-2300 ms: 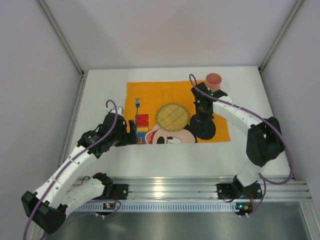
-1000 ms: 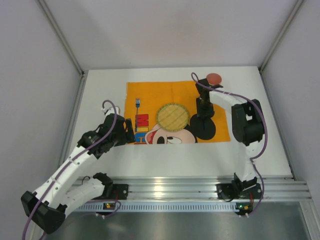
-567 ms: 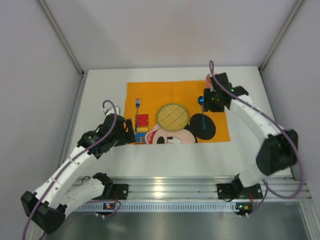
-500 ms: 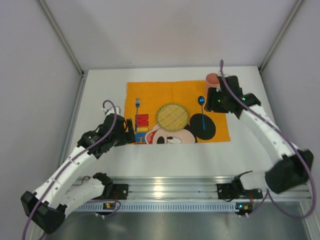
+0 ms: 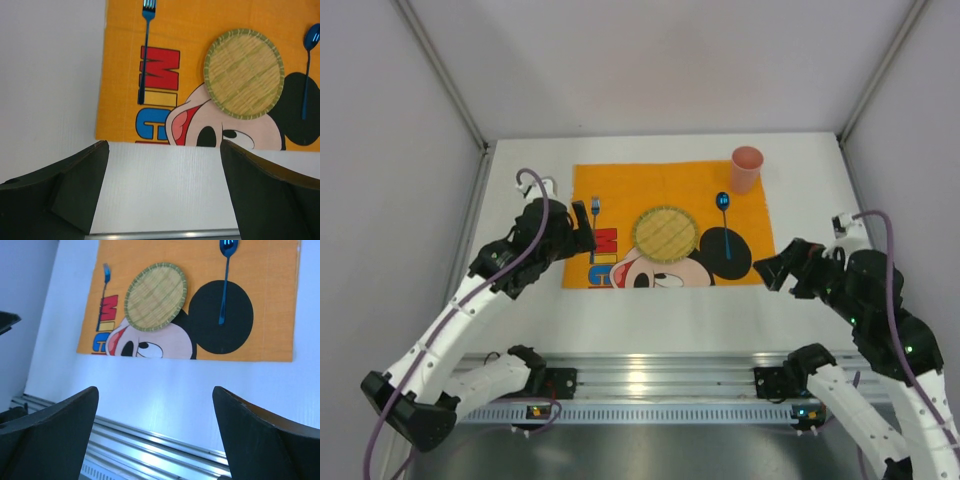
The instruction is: Set the dinner table for one person
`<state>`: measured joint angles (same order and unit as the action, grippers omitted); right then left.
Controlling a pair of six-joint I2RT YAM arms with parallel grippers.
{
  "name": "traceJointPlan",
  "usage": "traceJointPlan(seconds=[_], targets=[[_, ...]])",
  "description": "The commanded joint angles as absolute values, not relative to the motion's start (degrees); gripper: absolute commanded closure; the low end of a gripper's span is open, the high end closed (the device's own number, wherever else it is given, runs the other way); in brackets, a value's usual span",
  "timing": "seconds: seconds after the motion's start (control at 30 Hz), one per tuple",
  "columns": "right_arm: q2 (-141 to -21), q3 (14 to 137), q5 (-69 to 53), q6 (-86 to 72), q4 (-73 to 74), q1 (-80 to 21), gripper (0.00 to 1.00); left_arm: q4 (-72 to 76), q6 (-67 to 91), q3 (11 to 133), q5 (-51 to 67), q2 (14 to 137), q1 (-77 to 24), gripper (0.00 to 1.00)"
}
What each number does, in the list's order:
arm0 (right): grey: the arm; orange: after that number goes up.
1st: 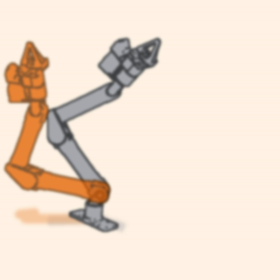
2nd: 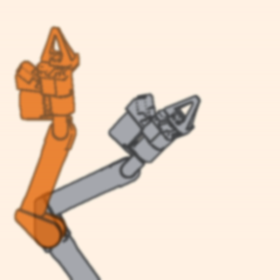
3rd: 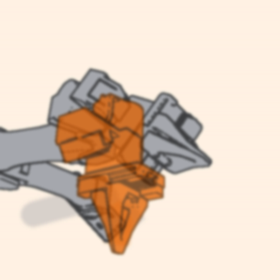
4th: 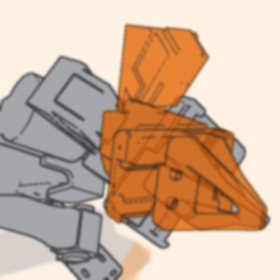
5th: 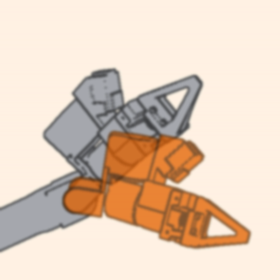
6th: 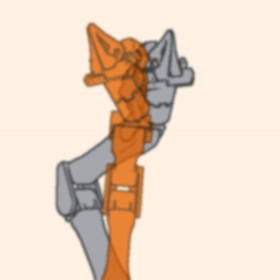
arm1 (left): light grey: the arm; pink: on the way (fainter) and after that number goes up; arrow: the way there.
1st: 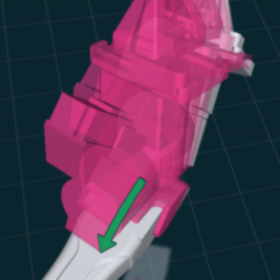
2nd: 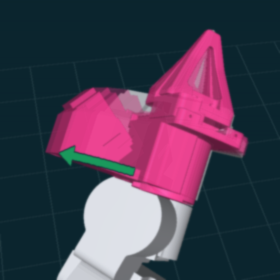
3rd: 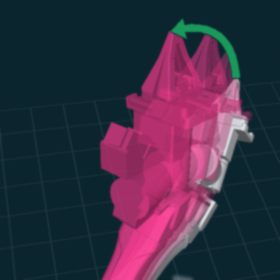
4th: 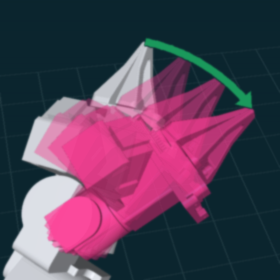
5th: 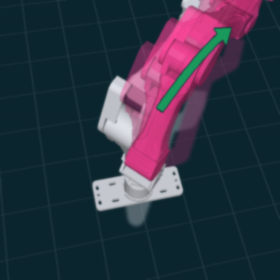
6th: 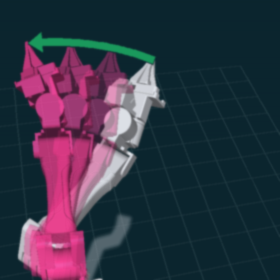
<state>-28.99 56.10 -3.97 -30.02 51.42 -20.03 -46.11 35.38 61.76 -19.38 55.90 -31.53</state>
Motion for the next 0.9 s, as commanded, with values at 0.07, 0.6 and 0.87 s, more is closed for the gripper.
traceJointPlan(seconds=[0.07, 0.6, 0.87], targets=[[-15.4, 50.7, -0.4, -45.0, 51.4, -20.0, 0.03, -33.3, 29.2, 65.2, -24.1, 59.7, -31.5, 0.02], [-22.6, 44.9, 1.1, -31.9, 51.8, -20.1, 0.00, -15.1, 18.4, 39.4, -33.3, 40.4, -32.0, 0.02], [-27.5, 45.3, -1.2, -28.0, 50.0, -24.3, 0.00, -25.2, 31.2, 33.7, -30.6, 32.7, -38.5, 0.01]])
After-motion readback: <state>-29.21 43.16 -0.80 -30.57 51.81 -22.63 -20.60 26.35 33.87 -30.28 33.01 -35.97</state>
